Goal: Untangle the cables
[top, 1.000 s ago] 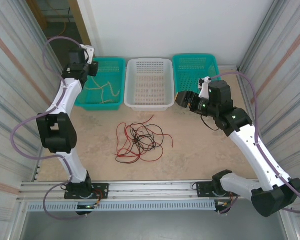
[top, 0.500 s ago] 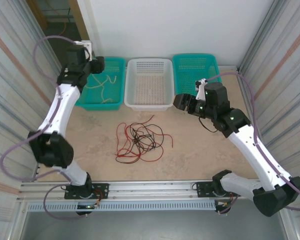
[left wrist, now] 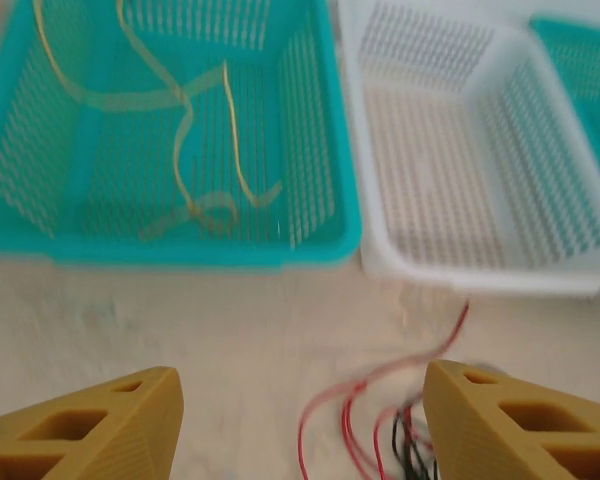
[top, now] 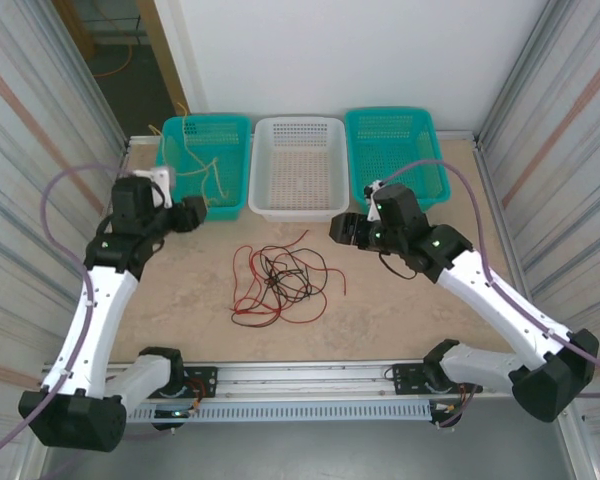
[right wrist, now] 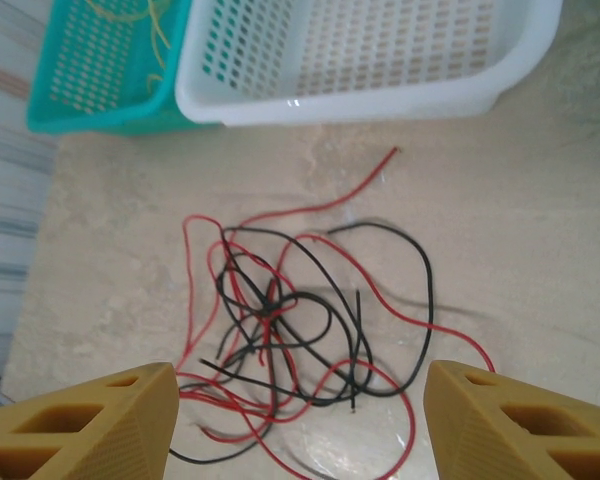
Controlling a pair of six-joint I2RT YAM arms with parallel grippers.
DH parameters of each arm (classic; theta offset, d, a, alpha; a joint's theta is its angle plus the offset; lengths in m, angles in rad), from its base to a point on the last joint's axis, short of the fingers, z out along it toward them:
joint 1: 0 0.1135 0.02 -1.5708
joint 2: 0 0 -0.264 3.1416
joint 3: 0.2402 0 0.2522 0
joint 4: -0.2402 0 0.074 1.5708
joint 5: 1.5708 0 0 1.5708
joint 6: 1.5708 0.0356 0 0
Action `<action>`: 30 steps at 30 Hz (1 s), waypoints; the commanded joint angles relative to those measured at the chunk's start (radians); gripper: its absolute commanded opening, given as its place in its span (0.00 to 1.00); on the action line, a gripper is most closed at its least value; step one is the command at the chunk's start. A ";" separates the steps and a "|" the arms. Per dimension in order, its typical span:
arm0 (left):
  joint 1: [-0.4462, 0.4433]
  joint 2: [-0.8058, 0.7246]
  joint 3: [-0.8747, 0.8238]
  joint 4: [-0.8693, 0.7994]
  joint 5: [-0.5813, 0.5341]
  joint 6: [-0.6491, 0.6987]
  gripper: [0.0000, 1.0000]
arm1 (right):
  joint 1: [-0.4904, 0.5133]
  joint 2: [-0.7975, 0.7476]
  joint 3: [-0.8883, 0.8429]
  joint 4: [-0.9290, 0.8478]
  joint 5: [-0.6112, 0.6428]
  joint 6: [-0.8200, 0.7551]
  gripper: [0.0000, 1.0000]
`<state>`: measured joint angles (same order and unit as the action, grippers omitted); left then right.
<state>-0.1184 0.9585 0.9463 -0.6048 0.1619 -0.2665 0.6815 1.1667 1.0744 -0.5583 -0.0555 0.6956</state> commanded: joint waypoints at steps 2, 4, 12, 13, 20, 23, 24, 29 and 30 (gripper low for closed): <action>-0.065 -0.043 -0.081 -0.010 0.062 -0.097 0.64 | 0.033 0.063 -0.026 -0.045 0.056 -0.005 0.65; -0.134 -0.024 -0.127 0.023 0.038 -0.130 0.64 | 0.050 0.103 -0.036 -0.054 0.069 -0.010 0.64; -0.358 0.149 -0.201 0.153 -0.014 -0.223 0.61 | 0.095 0.267 -0.054 -0.077 0.082 -0.001 0.61; -0.374 0.169 -0.200 0.157 -0.020 -0.232 0.60 | 0.100 0.289 -0.048 -0.087 0.097 -0.006 0.61; -0.397 0.188 -0.181 0.131 -0.115 -0.249 0.60 | 0.039 0.423 -0.023 -0.103 0.081 -0.064 0.53; -0.392 0.185 -0.163 0.099 -0.154 -0.230 0.55 | 0.069 0.422 0.033 -0.103 0.067 -0.085 0.54; -0.391 0.183 -0.161 0.100 -0.151 -0.227 0.54 | 0.088 0.422 0.056 -0.101 0.069 -0.092 0.55; -0.389 0.187 -0.166 0.112 -0.125 -0.248 0.53 | 0.155 0.442 0.135 -0.063 0.027 -0.077 0.56; -0.389 0.189 -0.172 0.119 -0.122 -0.253 0.53 | 0.170 0.444 0.140 -0.043 0.022 -0.084 0.56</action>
<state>-0.5117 1.1545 0.7570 -0.4816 0.0509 -0.4995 0.8215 1.5978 1.1839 -0.6254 -0.0021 0.6350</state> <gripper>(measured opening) 0.533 0.557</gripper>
